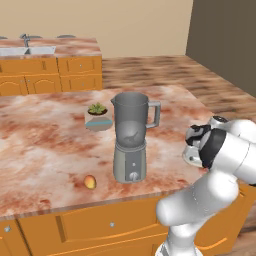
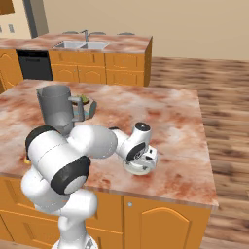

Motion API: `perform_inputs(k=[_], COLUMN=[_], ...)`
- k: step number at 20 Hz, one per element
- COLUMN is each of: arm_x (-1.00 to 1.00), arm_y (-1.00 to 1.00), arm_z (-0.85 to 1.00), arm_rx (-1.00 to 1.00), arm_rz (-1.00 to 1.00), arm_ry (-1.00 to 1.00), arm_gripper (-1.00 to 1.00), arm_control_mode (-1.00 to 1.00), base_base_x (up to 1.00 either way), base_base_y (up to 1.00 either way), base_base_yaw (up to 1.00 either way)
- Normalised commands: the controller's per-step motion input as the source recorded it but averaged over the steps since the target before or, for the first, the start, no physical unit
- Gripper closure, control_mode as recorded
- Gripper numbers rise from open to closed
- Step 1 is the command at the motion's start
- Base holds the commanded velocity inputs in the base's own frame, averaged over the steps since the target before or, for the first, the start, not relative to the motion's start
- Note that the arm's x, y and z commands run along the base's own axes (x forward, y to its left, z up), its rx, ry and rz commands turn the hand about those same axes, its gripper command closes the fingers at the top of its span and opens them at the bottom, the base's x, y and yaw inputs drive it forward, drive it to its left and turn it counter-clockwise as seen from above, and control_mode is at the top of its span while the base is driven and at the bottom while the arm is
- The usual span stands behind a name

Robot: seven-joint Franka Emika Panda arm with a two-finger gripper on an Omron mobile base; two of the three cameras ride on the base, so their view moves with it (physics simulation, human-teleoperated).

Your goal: Open the blender lid, put the mango in the blender, close the lid, and start the blender.

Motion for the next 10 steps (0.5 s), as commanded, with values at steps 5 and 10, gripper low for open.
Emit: perform_inputs(k=[5,10], arm_x=[0.21,0.00], arm_y=[0.00,0.00], arm_z=[-0.47,-0.27], arm_rx=[0.00,0.00], arm_rz=[0.00,0.00], arm_ry=[0.05,0.00], arm_gripper=[1.00,-1.00], arm_control_mode=[-1.00,-1.00], base_base_x=[0.00,0.00], base_base_y=[0.00,0.00], base_base_yaw=[0.00,0.00])
